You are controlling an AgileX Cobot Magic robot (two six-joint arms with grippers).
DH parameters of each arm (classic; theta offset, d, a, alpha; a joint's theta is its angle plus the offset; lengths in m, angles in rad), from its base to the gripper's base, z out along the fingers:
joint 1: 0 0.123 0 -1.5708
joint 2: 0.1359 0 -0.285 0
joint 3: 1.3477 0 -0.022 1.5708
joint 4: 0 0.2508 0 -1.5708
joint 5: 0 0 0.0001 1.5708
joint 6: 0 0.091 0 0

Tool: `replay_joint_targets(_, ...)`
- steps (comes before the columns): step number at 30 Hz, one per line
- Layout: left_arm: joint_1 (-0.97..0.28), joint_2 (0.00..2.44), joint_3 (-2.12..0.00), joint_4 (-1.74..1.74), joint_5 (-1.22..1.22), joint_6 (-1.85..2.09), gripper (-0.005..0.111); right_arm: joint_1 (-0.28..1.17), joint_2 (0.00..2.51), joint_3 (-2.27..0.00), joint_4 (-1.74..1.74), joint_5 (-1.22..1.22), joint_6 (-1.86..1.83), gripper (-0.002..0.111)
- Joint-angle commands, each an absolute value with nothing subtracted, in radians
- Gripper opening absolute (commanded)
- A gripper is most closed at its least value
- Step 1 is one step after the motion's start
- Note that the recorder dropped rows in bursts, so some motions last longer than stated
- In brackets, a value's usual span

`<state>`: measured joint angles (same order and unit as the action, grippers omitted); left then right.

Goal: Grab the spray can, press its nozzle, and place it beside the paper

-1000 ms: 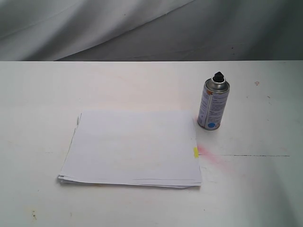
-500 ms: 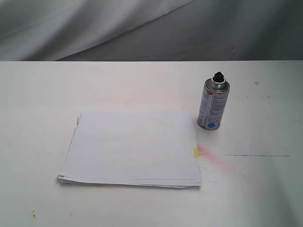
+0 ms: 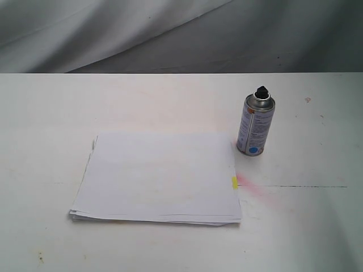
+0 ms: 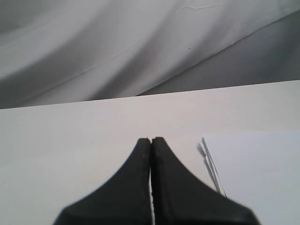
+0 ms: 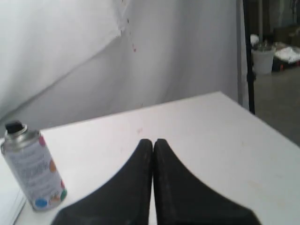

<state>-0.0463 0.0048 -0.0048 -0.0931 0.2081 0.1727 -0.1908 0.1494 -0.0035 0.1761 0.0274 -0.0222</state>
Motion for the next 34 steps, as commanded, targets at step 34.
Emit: replay_joint_targets(34,-0.052,0.0,0.0,-0.095,0.206,0.165,0.0,-0.199,0.084,0.0,0.172,0.297,-0.026,0.0)
